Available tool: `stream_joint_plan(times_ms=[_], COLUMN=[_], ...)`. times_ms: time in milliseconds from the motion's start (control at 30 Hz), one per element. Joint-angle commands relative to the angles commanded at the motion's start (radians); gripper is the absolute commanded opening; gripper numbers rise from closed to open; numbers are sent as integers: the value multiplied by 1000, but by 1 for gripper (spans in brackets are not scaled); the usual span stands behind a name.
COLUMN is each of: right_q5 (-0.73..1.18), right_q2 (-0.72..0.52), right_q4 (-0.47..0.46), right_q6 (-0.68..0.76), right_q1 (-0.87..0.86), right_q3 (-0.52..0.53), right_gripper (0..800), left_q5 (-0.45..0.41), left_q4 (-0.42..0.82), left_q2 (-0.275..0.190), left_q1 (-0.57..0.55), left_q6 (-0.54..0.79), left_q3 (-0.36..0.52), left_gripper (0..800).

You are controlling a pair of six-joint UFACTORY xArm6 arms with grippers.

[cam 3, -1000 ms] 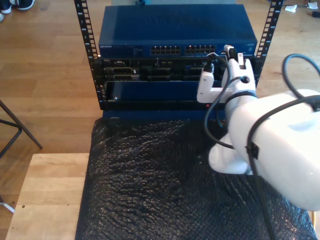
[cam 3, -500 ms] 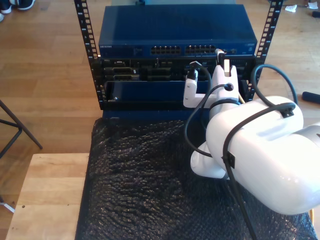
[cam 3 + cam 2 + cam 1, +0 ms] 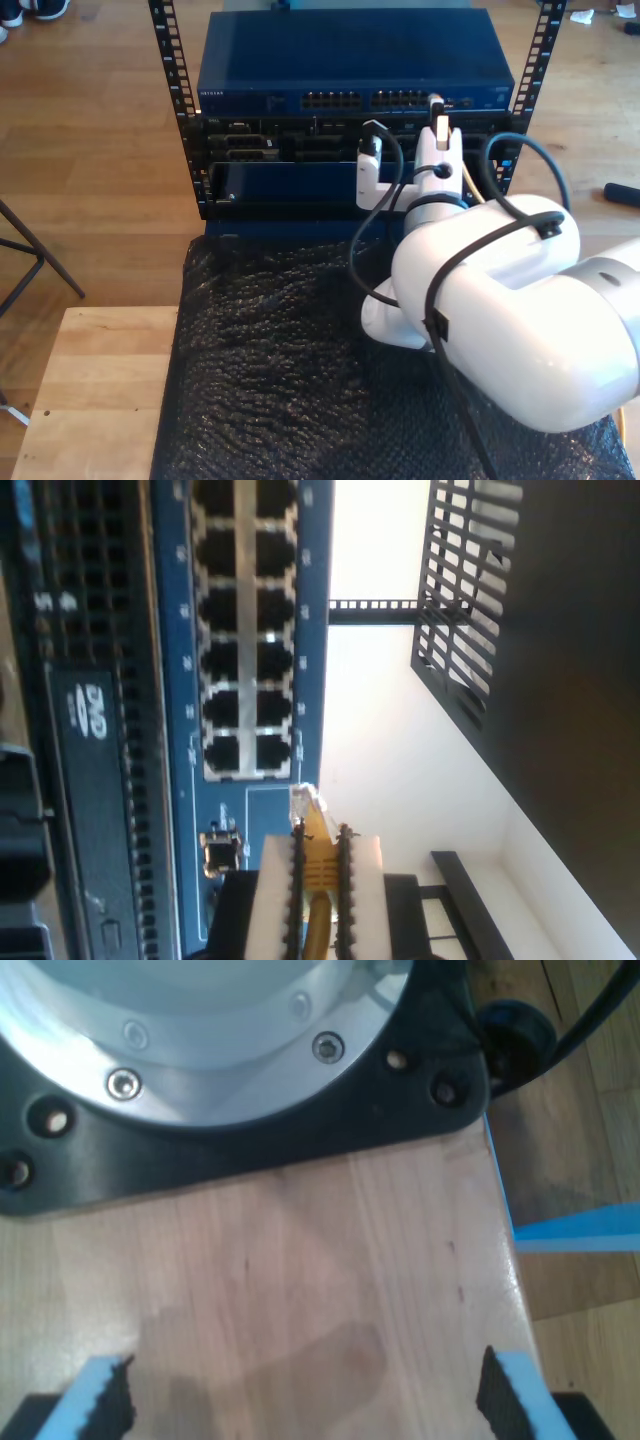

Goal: Grab the cable and plug it in

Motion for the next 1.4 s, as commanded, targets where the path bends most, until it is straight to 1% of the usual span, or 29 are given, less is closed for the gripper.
stream_joint_plan(times_ms=[767, 1167, 1400], right_q5=[2, 2, 0], right_q2=[44, 80, 80], right_q4=[3, 3, 5], right_q6=[6, 6, 6], right_q1=[3, 2, 2], right_q3=[-60, -115, -117], right_gripper=[0, 0, 0], left_q5=[0, 0, 0], left_q4=[0, 0, 0], left_q2=[0, 0, 0], left_q1=[0, 0, 0], left_q6=[0, 0, 0], left_q3=[0, 0, 0], left_gripper=[800, 800, 800])
